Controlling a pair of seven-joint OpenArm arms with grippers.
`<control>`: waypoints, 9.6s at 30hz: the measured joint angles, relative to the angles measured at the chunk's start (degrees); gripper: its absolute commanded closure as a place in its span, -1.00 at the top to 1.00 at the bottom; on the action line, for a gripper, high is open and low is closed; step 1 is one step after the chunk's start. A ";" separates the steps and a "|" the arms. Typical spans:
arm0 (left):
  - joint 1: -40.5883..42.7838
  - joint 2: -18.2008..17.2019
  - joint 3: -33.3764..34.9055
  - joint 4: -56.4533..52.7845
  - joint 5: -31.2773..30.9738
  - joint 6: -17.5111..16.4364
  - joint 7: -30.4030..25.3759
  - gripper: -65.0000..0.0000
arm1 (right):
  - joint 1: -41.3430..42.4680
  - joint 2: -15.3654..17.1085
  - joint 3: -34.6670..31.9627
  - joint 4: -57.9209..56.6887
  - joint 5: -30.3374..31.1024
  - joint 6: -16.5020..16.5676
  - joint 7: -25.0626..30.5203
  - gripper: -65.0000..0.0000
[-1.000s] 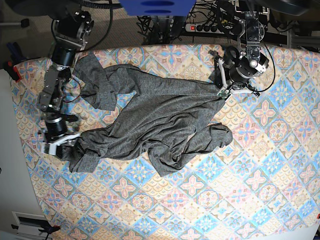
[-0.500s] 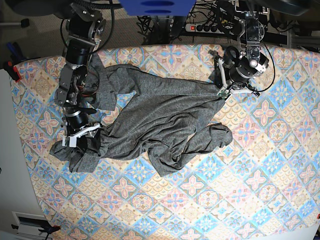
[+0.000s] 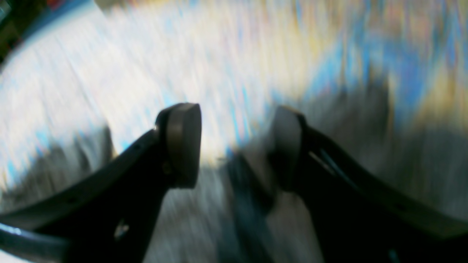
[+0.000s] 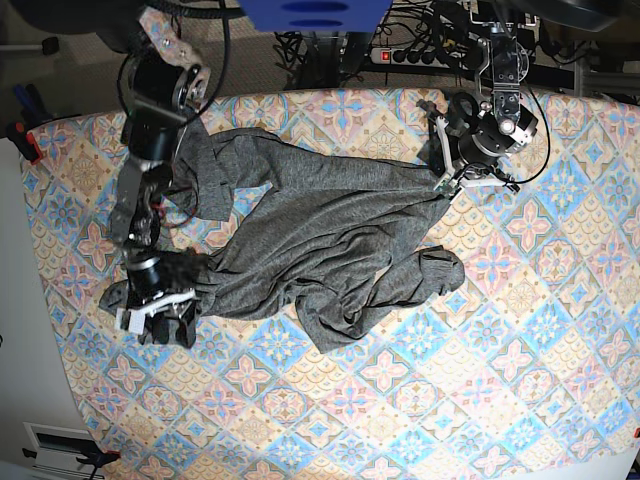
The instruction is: Layout the t-shirt on the table in an organized manner, then fold the t-shirt properly
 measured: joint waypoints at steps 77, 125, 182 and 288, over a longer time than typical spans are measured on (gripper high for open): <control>-0.15 0.48 1.36 0.15 0.83 0.44 0.48 -1.00 | -3.89 4.26 -8.79 -2.16 -0.26 0.04 -1.60 -0.05; 0.00 0.48 1.36 0.20 0.70 0.66 0.46 -1.00 | -3.26 6.45 -8.55 -7.96 -0.35 -0.52 2.56 -1.00; -24.76 15.13 2.93 14.36 1.92 -0.63 9.94 -1.00 | -15.67 -6.67 25.20 44.06 -0.44 0.83 -12.92 -1.00; 1.97 5.92 13.66 15.61 7.13 -0.22 19.63 -1.00 | -23.15 0.63 24.85 37.64 6.62 -0.04 -33.90 -1.00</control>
